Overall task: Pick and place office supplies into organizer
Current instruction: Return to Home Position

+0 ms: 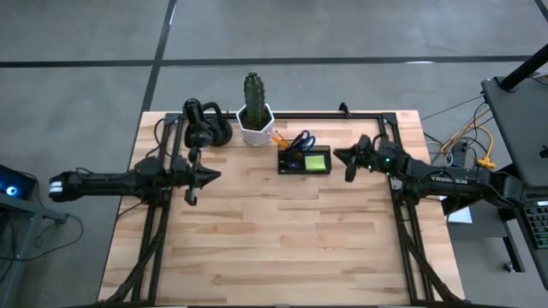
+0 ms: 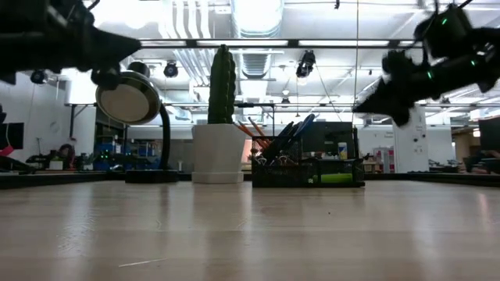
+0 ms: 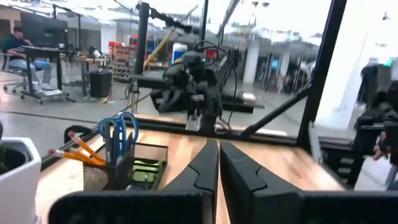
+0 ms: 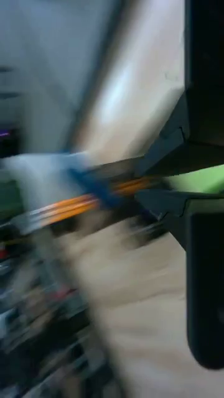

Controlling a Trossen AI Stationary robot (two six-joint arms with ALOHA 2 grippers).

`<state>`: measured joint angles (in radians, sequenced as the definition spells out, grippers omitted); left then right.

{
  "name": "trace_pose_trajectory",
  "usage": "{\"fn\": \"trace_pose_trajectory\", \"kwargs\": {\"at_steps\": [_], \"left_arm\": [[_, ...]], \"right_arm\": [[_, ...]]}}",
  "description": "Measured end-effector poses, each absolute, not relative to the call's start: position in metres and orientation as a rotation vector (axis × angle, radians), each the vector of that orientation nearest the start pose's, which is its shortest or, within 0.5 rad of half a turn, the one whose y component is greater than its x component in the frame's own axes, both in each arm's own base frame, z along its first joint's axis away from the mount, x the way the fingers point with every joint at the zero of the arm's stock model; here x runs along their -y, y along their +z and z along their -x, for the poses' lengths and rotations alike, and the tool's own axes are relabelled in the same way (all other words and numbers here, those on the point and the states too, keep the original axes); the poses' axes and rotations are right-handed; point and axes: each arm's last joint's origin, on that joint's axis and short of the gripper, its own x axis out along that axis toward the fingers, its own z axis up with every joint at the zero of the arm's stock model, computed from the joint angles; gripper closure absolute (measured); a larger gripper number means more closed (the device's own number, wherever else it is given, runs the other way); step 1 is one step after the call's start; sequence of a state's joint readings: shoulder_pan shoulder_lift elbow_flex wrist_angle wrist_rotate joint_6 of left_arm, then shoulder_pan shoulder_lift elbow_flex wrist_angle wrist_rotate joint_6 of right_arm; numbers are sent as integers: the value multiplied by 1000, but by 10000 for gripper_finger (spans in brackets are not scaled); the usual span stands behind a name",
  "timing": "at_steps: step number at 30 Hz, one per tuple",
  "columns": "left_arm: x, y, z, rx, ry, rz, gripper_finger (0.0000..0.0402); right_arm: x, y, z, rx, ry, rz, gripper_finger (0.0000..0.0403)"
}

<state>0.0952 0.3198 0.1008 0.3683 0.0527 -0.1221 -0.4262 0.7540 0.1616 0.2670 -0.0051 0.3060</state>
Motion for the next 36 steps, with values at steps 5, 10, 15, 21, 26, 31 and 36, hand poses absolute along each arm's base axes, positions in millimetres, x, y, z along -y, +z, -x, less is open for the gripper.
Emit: {"fn": "trace_pose_trajectory", "kwargs": {"at_steps": [5,10,15,21,26,31,36], "left_arm": [[-9,189,-105,217,26,133,402],[-8,186,-101,199,35,103,402],[-8,183,-99,170,44,113,402],[-8,182,-99,162,47,115,402],[-8,182,-99,164,46,122,402],[-8,181,-99,157,49,115,402],[-9,180,-99,151,67,108,402]], "right_arm": [[62,198,-149,56,-383,-269,385],[52,204,-152,93,-180,-245,394],[44,207,-151,88,-9,-258,394],[39,214,-140,112,-52,-263,395],[26,206,-124,-13,-206,-231,395],[10,215,-109,72,-177,-200,395],[1,203,-103,73,-211,-106,395]]}}
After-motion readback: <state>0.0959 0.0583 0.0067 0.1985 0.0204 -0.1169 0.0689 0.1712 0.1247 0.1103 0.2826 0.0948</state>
